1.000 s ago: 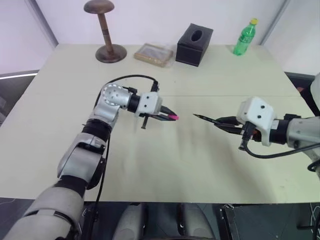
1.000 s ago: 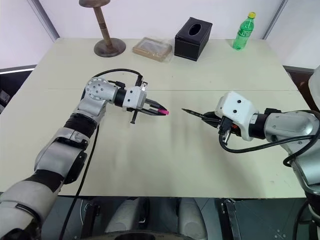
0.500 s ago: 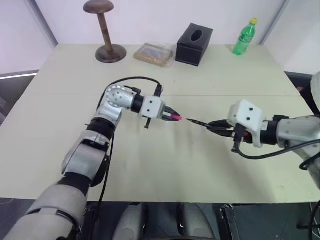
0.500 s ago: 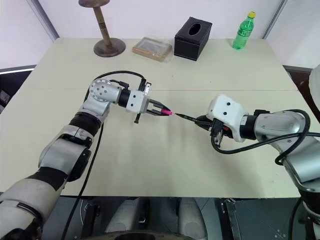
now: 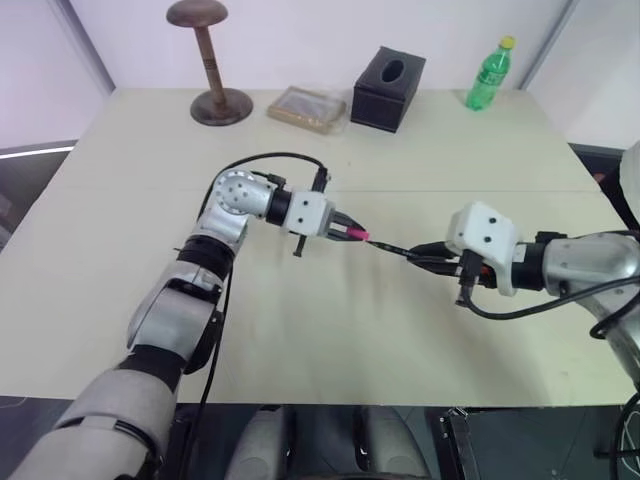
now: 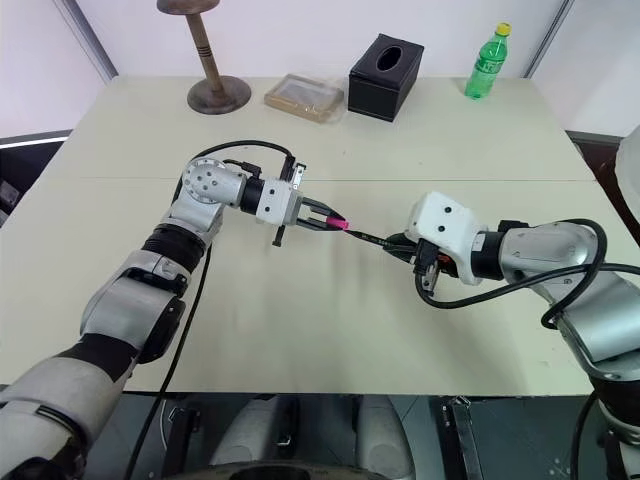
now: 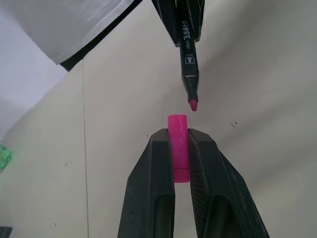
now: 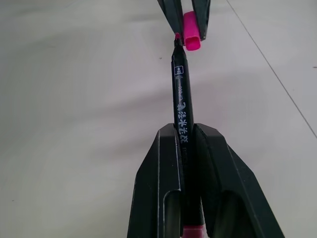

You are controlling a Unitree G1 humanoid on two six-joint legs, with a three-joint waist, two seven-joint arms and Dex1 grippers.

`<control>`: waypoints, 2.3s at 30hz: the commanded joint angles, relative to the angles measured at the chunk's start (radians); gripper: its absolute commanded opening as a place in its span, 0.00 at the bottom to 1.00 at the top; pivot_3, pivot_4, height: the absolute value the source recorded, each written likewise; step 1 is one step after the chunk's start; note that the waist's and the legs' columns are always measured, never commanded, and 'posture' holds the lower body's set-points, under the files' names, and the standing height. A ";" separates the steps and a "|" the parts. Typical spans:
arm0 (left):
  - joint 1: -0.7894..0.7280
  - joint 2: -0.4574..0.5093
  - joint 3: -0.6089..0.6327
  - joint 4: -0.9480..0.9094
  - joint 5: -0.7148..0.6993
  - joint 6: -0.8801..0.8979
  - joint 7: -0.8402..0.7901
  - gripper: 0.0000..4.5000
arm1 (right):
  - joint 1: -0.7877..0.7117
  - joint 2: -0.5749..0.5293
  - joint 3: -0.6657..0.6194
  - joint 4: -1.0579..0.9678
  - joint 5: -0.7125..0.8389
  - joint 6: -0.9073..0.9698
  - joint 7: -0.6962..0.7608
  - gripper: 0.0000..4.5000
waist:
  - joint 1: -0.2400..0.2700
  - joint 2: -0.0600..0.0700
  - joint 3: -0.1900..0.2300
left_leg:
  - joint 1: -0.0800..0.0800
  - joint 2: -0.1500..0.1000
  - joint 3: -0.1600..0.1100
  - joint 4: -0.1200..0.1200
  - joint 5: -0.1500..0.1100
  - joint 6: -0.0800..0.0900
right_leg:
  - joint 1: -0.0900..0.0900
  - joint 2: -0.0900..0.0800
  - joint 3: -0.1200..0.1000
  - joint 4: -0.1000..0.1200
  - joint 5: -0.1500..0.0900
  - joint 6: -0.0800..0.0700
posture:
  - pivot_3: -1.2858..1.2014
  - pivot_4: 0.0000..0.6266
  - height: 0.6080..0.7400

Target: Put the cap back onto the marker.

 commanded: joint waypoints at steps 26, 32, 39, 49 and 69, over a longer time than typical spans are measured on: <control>0.016 0.017 0.016 -0.057 -0.028 0.002 -0.032 0.00 | -0.017 -0.006 -0.027 0.006 -0.007 -0.023 0.001 0.01 | 0.000 0.000 0.000 | 0.000 0.000 0.000 0.000 0.000 0.000 | 0.000 0.000 0.000 0.000 0.000 0.000 | 0.52 0.24 1.00; 0.012 0.011 0.018 -0.052 -0.030 0.003 -0.024 0.00 | -0.020 -0.003 -0.024 0.005 -0.005 -0.021 -0.002 0.01 | 0.000 0.000 0.000 | 0.000 0.000 0.000 0.000 0.000 0.000 | 0.000 0.000 0.000 0.000 0.000 0.000 | 0.52 0.24 1.00; 0.013 0.008 0.017 -0.055 -0.029 0.003 -0.021 0.00 | -0.023 -0.001 -0.019 0.005 -0.006 -0.022 -0.003 0.01 | 0.000 0.000 0.000 | 0.000 0.000 0.000 0.000 0.000 0.000 | 0.000 0.000 0.000 0.000 0.000 0.000 | 0.52 0.24 1.00; 0.017 0.004 0.016 -0.066 -0.033 0.005 -0.020 0.00 | -0.022 0.002 -0.017 0.006 -0.006 -0.023 -0.007 0.01 | 0.000 0.000 0.000 | 0.000 0.000 0.000 0.000 0.000 0.000 | 0.000 0.000 0.000 0.000 0.000 0.000 | 0.52 0.24 1.00; 0.009 -0.016 0.016 -0.060 -0.024 -0.024 0.026 0.00 | -0.027 0.009 -0.006 -0.004 -0.002 -0.015 -0.011 0.01 | 0.000 0.000 0.000 | 0.000 0.000 0.000 0.000 0.000 0.000 | 0.000 0.000 0.000 0.000 0.000 0.000 | 0.52 0.24 1.00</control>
